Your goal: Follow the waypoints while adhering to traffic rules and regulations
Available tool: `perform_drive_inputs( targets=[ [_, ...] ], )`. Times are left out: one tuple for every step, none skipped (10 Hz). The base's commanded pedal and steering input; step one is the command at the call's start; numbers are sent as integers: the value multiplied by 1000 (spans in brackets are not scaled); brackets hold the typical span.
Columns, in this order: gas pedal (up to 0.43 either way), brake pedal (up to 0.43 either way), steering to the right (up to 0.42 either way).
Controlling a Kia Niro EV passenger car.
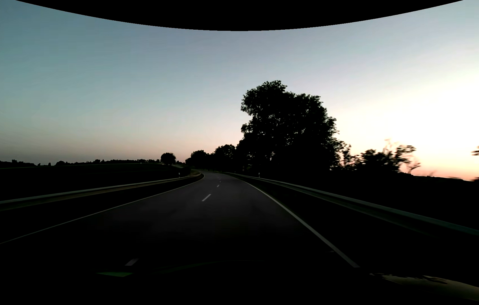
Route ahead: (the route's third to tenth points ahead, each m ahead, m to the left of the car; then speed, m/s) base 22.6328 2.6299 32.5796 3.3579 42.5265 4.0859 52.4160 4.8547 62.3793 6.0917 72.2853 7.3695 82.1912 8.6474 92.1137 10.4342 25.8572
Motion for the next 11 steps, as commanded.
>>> perform_drive_inputs(
  targets=[
    [0, 274, -12],
    [0, 311, -12],
    [0, 311, -12],
    [0, 305, -13],
    [0, 311, -13],
    [0, 311, -13],
    [0, 311, -13],
    [0, 311, -13],
    [0, 311, -13],
    [0, 311, -13],
    [0, 311, -14]
  ],
)
